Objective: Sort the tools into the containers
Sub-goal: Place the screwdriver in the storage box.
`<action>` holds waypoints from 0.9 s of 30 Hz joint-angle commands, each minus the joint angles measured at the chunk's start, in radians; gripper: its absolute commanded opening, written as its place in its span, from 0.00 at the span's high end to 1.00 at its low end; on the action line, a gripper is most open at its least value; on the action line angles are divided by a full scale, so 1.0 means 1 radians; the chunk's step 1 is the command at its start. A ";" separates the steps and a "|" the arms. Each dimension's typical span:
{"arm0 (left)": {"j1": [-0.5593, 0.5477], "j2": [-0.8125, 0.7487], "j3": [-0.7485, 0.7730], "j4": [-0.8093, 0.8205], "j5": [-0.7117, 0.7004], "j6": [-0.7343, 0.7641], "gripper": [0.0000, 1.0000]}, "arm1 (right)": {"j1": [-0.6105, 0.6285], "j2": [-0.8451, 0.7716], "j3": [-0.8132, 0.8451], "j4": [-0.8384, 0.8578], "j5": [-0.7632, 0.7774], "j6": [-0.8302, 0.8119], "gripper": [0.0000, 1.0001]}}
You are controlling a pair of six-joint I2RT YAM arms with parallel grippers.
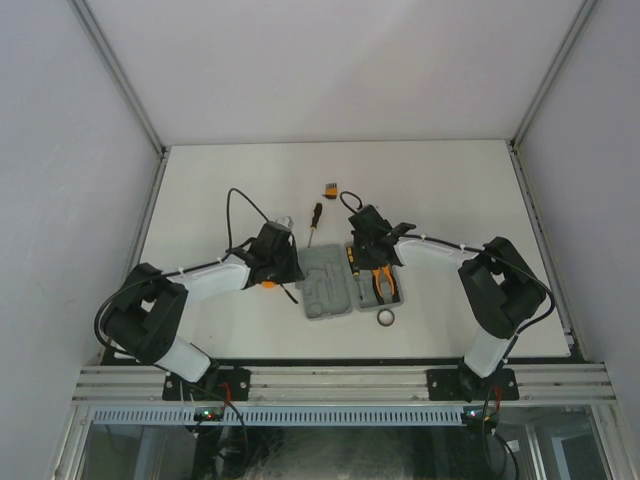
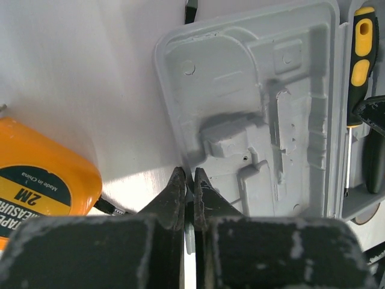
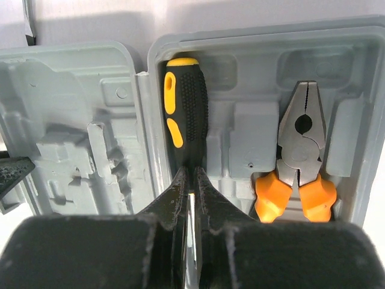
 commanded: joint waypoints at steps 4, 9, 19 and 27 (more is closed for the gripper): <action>-0.008 0.039 0.097 0.010 0.016 0.081 1.00 | 0.065 0.128 -0.064 -0.223 -0.009 -0.002 1.00; -0.011 0.041 0.101 0.002 0.009 0.089 1.00 | 0.081 0.187 -0.053 -0.269 0.004 -0.013 1.00; -0.064 0.058 0.156 -0.016 -0.010 0.116 1.00 | 0.132 0.340 -0.056 -0.289 0.001 -0.016 1.00; -0.083 0.054 0.154 0.027 -0.007 0.090 1.00 | 0.141 0.311 -0.056 -0.295 0.012 -0.013 1.00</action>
